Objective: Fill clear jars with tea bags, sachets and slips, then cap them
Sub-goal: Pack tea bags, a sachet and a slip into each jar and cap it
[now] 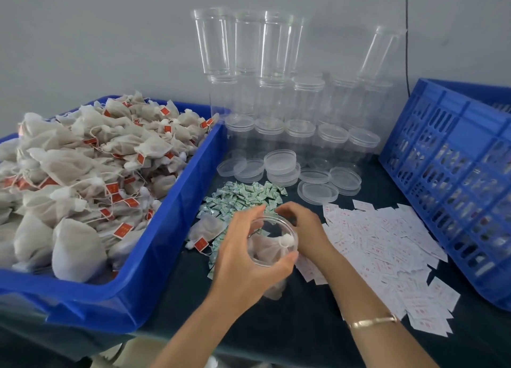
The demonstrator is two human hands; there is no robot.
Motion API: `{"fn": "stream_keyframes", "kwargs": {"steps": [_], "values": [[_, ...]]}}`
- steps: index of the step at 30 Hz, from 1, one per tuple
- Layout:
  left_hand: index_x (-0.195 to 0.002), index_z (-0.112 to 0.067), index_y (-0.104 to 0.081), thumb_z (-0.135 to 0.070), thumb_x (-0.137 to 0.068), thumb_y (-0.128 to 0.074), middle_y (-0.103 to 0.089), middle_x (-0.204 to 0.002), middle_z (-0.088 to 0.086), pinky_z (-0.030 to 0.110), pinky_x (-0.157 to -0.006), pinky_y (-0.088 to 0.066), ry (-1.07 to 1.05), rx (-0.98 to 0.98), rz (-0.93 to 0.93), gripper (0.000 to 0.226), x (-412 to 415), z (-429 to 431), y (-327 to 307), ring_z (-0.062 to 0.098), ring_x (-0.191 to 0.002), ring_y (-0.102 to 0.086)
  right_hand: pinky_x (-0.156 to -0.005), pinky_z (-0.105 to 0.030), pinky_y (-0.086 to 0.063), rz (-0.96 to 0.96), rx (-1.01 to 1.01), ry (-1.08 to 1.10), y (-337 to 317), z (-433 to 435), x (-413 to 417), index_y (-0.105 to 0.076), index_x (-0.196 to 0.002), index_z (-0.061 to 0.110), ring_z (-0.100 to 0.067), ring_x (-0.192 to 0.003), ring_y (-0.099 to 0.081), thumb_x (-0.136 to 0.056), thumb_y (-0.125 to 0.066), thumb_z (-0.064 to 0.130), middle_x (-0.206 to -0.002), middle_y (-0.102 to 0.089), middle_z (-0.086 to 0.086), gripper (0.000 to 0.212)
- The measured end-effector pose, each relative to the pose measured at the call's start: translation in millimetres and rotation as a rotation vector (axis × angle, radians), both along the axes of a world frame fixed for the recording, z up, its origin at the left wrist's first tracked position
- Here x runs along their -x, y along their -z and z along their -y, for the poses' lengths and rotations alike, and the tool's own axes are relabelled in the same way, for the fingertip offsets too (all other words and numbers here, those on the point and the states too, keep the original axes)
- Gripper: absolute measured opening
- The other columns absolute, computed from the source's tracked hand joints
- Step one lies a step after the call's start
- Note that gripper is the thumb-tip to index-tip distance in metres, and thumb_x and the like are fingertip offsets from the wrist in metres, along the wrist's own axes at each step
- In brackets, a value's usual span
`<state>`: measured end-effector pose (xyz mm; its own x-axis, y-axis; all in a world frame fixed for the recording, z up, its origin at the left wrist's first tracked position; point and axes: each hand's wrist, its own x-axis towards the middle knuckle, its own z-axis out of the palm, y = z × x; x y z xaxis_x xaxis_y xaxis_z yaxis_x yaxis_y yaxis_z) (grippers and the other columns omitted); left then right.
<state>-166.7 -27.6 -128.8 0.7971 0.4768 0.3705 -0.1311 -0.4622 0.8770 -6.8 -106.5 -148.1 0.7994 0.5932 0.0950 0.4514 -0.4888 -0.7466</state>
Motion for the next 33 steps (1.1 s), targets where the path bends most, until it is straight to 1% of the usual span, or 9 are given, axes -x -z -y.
{"fn": "stream_keyframes", "kwargs": {"steps": [4,9,14,18,20,23,27,31,33], "values": [[-0.127,-0.035,-0.048,-0.047,-0.062,-0.074,-0.053,-0.116,-0.023,0.008,-0.092,-0.04,-0.002,0.011,0.03,0.07,-0.5,0.2,-0.8,0.002,-0.119,-0.051,-0.086,-0.031,-0.038,0.286,0.334,-0.064,15.5,-26.9,-12.9,-0.066,-0.123,0.016,-0.024,-0.115,-0.052,-0.096,-0.057,0.024,-0.125,-0.058,-0.005,0.029],[-0.125,-0.038,-0.048,-0.048,-0.062,-0.073,-0.052,-0.116,-0.022,0.006,-0.09,-0.039,-0.002,0.013,0.033,0.068,-1.1,0.7,-0.4,0.002,-0.119,-0.05,-0.077,-0.031,-0.037,0.391,0.432,-0.044,13.8,-29.3,-10.5,-0.068,-0.107,0.013,-0.026,-0.107,-0.056,-0.1,-0.048,0.023,-0.11,-0.06,-0.006,0.023],[-0.128,-0.036,-0.047,-0.054,-0.06,-0.069,-0.05,-0.118,-0.022,0.006,-0.09,-0.039,0.001,0.013,0.005,0.073,-0.5,1.1,-1.1,-0.001,-0.119,-0.049,-0.082,-0.035,-0.051,0.278,0.12,0.075,-11.3,-3.0,0.4,-0.069,-0.116,0.014,-0.02,-0.094,-0.064,-0.097,-0.062,0.019,-0.104,-0.07,-0.003,0.021],[-0.132,-0.036,-0.043,-0.052,-0.061,-0.073,-0.05,-0.123,-0.022,0.009,-0.094,-0.039,0.007,0.031,-0.017,0.079,0.1,1.6,-0.9,-0.005,-0.121,-0.046,-0.081,-0.015,-0.052,0.157,-0.351,0.085,-56.2,22.0,18.2,-0.075,-0.1,0.016,-0.001,-0.087,-0.068,-0.091,-0.074,0.021,-0.09,-0.075,0.012,0.01],[-0.136,-0.036,-0.039,-0.047,-0.062,-0.076,-0.049,-0.125,-0.024,0.003,-0.094,-0.035,0.009,0.068,-0.018,0.083,0.6,3.3,-2.0,-0.011,-0.12,-0.044,-0.083,-0.011,-0.05,0.165,-0.473,-0.003,-78.0,33.1,32.2,-0.076,-0.097,0.017,0.0,-0.089,-0.069,-0.09,-0.075,0.018,-0.09,-0.075,0.014,0.007],[-0.137,-0.036,-0.037,-0.044,-0.061,-0.077,-0.051,-0.122,-0.024,-0.002,-0.092,-0.032,0.019,0.107,-0.014,0.086,-0.3,5.1,-3.2,-0.015,-0.117,-0.044,-0.087,-0.01,-0.047,0.251,-0.393,-0.133,-97.9,45.0,46.3,-0.076,-0.096,0.022,0.0,-0.095,-0.068,-0.089,-0.075,0.02,-0.093,-0.074,0.019,0.008],[-0.137,-0.036,-0.038,-0.042,-0.062,-0.08,-0.054,-0.121,-0.021,0.001,-0.093,-0.035,0.02,0.108,-0.026,0.087,-0.9,4.9,-2.8,-0.013,-0.115,-0.047,-0.094,-0.004,-0.038,0.206,-0.154,-0.251,-100.3,54.7,46.4,-0.075,-0.106,0.034,0.012,-0.111,-0.059,-0.087,-0.076,0.033,-0.108,-0.07,0.031,0.02],[-0.138,-0.035,-0.038,-0.032,-0.068,-0.086,-0.049,-0.122,-0.027,-0.001,-0.092,-0.033,0.017,0.082,-0.03,0.085,-0.5,2.5,-0.1,-0.016,-0.116,-0.043,-0.089,-0.001,-0.039,0.175,-0.18,-0.091,-84.5,71.2,29.9,-0.074,-0.103,0.03,0.013,-0.104,-0.061,-0.092,-0.071,0.023,-0.102,-0.072,0.024,0.014],[-0.138,-0.034,-0.038,-0.031,-0.068,-0.086,-0.046,-0.122,-0.031,-0.003,-0.091,-0.032,0.023,0.075,-0.033,0.084,-0.7,2.0,0.5,-0.018,-0.116,-0.041,-0.091,-0.005,-0.043,0.179,-0.071,0.007,-67.4,83.7,21.3,-0.072,-0.102,0.032,0.016,-0.097,-0.06,-0.094,-0.069,0.019,-0.101,-0.069,0.025,0.015]]}}
